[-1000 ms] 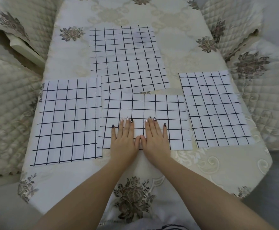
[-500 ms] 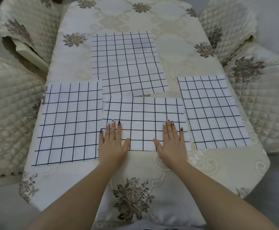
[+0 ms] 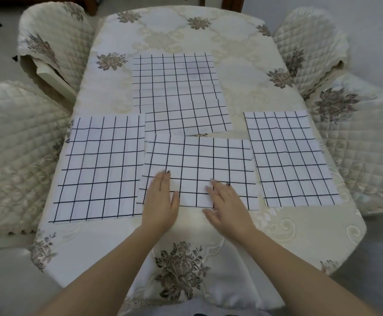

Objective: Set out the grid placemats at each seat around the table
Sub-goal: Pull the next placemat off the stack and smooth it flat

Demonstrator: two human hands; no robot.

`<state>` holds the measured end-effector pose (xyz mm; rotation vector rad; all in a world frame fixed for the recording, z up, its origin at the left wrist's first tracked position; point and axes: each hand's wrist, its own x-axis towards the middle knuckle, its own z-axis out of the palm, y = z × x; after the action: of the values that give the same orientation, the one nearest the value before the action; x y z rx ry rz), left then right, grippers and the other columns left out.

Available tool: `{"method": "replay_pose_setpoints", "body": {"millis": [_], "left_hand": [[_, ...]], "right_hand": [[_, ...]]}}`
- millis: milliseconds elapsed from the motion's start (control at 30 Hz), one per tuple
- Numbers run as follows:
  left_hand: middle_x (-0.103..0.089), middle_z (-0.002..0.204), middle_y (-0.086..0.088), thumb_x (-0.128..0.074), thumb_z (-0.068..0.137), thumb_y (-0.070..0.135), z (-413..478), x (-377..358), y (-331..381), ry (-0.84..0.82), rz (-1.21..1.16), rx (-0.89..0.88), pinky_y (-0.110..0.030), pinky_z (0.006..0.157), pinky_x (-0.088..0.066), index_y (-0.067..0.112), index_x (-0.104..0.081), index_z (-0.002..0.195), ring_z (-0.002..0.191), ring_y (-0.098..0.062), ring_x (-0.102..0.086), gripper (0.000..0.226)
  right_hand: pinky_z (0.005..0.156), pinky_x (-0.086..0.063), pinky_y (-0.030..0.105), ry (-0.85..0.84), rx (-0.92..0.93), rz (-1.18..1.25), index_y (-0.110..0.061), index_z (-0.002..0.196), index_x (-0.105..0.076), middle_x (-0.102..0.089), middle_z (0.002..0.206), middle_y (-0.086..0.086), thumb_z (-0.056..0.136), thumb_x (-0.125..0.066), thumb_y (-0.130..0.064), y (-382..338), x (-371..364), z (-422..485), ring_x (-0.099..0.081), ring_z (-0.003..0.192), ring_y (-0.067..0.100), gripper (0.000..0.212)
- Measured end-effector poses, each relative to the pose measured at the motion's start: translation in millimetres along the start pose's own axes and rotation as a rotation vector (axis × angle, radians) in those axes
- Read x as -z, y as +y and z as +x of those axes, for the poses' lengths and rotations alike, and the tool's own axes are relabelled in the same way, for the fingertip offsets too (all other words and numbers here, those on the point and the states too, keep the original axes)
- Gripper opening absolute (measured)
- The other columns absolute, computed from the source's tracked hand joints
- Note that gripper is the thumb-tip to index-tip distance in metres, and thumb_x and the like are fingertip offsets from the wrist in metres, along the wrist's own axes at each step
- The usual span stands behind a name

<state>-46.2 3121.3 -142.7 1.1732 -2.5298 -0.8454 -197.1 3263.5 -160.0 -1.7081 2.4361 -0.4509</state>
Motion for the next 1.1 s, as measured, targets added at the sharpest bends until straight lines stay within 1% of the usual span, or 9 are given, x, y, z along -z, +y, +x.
{"method": "replay_pose_setpoints", "body": {"millis": [33, 100, 167, 233, 400, 500, 667, 900, 1100], "left_hand": [[-0.040, 0.147, -0.004, -0.043, 0.098, 0.023, -5, 1, 8, -0.005, -0.118, 0.021, -0.033, 0.114, -0.028, 0.010, -0.037, 0.143, 0.138, -0.019, -0.034, 0.048], [-0.061, 0.121, 0.000, -0.048, 0.096, 0.016, -15, 2, 22, -0.016, -0.297, 0.115, -0.030, 0.096, -0.046, 0.014, -0.056, 0.126, 0.109, -0.013, -0.057, 0.031], [-0.070, 0.093, -0.001, -0.048, 0.094, 0.010, -22, 3, 33, -0.022, -0.514, 0.304, -0.030, 0.077, -0.053, 0.012, -0.065, 0.104, 0.084, -0.015, -0.065, 0.020], [-0.071, 0.080, -0.013, -0.044, 0.093, 0.002, -28, 3, 41, -0.033, -0.758, 0.516, -0.034, 0.067, -0.055, 0.004, -0.066, 0.092, 0.073, -0.025, -0.068, 0.023], [-0.071, 0.091, -0.025, -0.043, 0.094, 0.005, -44, 2, 51, -0.187, -1.135, 0.936, -0.042, 0.080, -0.059, -0.009, -0.063, 0.096, 0.084, -0.034, -0.072, 0.025], [-0.066, 0.103, -0.026, -0.041, 0.093, 0.006, -44, -1, 53, -0.212, -1.315, 1.055, -0.041, 0.084, -0.055, -0.010, -0.057, 0.102, 0.094, -0.034, -0.067, 0.025], [-0.063, 0.108, -0.026, -0.044, 0.092, 0.009, -39, -2, 56, -0.204, -1.454, 1.104, -0.042, 0.092, -0.050, -0.009, -0.055, 0.104, 0.102, -0.035, -0.063, 0.024], [-0.063, 0.106, -0.023, -0.045, 0.093, 0.008, -31, -7, 58, -0.201, -1.510, 1.131, -0.040, 0.091, -0.050, -0.006, -0.056, 0.106, 0.100, -0.032, -0.062, 0.022], [-0.067, 0.104, -0.021, -0.044, 0.092, 0.005, -29, -16, 59, -0.159, -1.340, 1.117, -0.040, 0.091, -0.052, -0.006, -0.059, 0.105, 0.097, -0.031, -0.066, 0.022]], "right_hand": [[0.107, -0.038, 0.045, 0.036, 0.059, -0.011, -0.008, 0.127, -0.058, -0.053, 0.138, 0.012, 0.087, -0.053, -0.043, -4, -3, 0, -0.051, 0.123, 0.029, 0.053], [0.095, -0.050, 0.043, 0.078, 0.119, -0.036, -0.007, 0.111, -0.067, -0.065, 0.120, 0.010, 0.082, -0.064, -0.034, -10, -6, 3, -0.061, 0.106, 0.029, 0.040], [0.088, -0.052, 0.040, 0.110, 0.139, -0.052, -0.008, 0.102, -0.069, -0.069, 0.108, 0.007, 0.079, -0.071, -0.029, -14, -6, 4, -0.063, 0.096, 0.027, 0.031], [0.083, -0.052, 0.037, 0.131, 0.167, -0.089, -0.009, 0.096, -0.071, -0.069, 0.100, 0.005, 0.078, -0.071, -0.026, -14, -9, 4, -0.063, 0.091, 0.026, 0.024], [0.078, -0.046, 0.035, 0.179, 0.241, -0.215, -0.011, 0.081, -0.069, -0.068, 0.087, 0.004, 0.077, -0.067, -0.014, -15, -16, 6, -0.062, 0.081, 0.025, 0.004], [0.078, -0.045, 0.036, 0.181, 0.259, -0.270, -0.012, 0.073, -0.065, -0.066, 0.081, 0.005, 0.068, -0.065, -0.003, -16, -16, 9, -0.061, 0.076, 0.026, 0.010], [0.078, -0.046, 0.038, 0.192, 0.294, -0.302, -0.012, 0.066, -0.060, -0.062, 0.073, 0.005, 0.066, -0.061, 0.001, -18, -13, 15, -0.057, 0.068, 0.026, 0.013], [0.080, -0.043, 0.037, 0.205, 0.256, -0.260, -0.014, 0.067, -0.060, -0.063, 0.073, 0.002, 0.065, -0.066, -0.002, -21, -10, 14, -0.058, 0.068, 0.023, 0.014], [0.076, -0.044, 0.035, 0.152, 0.284, -0.327, -0.013, 0.067, -0.063, -0.062, 0.072, 0.002, 0.066, -0.070, -0.008, -16, -9, 17, -0.057, 0.067, 0.024, 0.010]]}}
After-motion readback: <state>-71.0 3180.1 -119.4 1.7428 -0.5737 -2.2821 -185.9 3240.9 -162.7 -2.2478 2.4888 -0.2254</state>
